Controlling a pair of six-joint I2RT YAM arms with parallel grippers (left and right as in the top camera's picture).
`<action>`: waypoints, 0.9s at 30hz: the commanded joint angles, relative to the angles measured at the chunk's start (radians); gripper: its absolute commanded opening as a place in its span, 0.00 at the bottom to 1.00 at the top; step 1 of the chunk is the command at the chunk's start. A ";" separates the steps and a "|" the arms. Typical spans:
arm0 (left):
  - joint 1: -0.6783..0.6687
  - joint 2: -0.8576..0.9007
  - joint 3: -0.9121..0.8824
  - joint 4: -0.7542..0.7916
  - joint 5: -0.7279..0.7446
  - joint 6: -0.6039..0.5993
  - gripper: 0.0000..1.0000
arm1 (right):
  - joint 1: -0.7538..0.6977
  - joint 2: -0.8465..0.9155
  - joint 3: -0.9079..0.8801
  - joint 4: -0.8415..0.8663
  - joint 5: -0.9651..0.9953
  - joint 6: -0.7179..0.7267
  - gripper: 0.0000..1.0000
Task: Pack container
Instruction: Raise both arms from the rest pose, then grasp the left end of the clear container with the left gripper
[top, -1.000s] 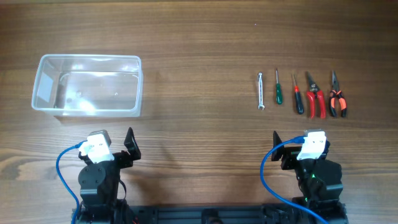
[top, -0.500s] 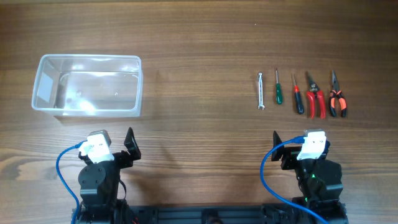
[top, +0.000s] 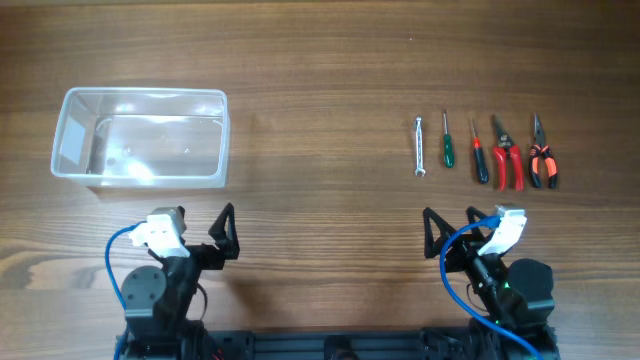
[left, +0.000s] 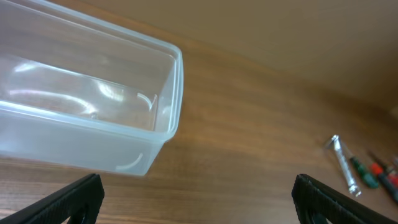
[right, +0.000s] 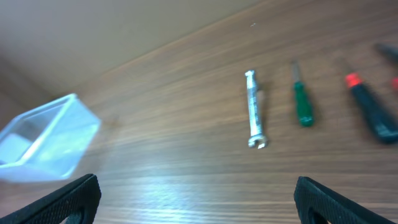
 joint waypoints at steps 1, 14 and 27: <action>-0.005 0.124 0.203 -0.001 -0.100 -0.056 1.00 | -0.004 0.012 0.036 0.010 -0.086 0.053 1.00; -0.003 0.919 0.917 -0.189 -0.243 0.228 1.00 | -0.004 0.848 0.901 -0.315 0.005 -0.372 1.00; 0.419 1.285 1.296 -0.366 -0.129 0.266 1.00 | -0.101 1.416 1.625 -0.795 0.021 -0.448 1.00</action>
